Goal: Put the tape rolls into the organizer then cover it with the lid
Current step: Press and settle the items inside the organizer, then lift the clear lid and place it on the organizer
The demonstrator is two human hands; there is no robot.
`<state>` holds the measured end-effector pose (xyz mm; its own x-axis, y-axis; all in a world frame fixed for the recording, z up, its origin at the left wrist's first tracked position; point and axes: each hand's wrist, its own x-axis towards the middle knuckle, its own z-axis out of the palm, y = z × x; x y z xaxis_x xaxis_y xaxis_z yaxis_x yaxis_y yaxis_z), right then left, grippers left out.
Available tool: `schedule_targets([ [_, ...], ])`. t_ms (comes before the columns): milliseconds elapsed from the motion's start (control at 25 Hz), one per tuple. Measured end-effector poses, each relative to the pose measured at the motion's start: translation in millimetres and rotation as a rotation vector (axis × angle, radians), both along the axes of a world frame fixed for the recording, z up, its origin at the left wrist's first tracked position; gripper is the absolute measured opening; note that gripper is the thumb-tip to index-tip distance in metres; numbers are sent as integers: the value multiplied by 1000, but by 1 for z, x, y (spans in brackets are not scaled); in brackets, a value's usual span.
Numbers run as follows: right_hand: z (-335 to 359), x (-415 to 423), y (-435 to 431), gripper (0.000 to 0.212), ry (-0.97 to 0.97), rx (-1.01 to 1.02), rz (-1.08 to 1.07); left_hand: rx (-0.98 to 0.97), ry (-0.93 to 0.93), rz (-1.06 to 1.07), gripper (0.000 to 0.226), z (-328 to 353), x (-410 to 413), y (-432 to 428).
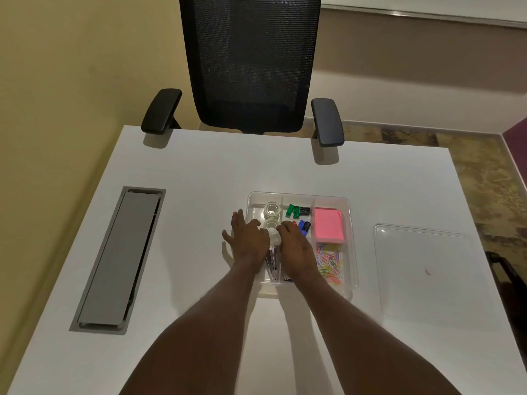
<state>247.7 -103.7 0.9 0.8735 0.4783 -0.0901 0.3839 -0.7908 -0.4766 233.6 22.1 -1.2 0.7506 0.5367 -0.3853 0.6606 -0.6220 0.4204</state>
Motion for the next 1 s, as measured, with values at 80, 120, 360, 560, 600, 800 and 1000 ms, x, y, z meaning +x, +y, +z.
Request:
schedule_targets([
  [80, 5, -7, -2, 36, -47, -63, -29, 80, -100, -22, 31, 7, -15, -1],
  [120, 7, -11, -5, 37, -60, -97, -33, 118, -132, -48, 31, 11, -23, -2],
  [360, 33, -50, -33, 41, -166, -141, -71, 232, -214, -177, 25, 37, -69, -15],
  [560, 62, -74, -64, 27, -148, -106, -133, 277, -254, -198, 24, 54, -98, -32],
  [600, 67, -79, -73, 26, -166, -124, -114, 278, -265, -203, 25, 57, -104, -37],
  [800, 65, -102, -120, 37, -346, -189, -62, 289, -271, -272, 31, 66, -127, -76],
  [1000, 72, -106, -177, 34, -251, -229, -134, 266, -270, -324, 34, 64, -135, -141],
])
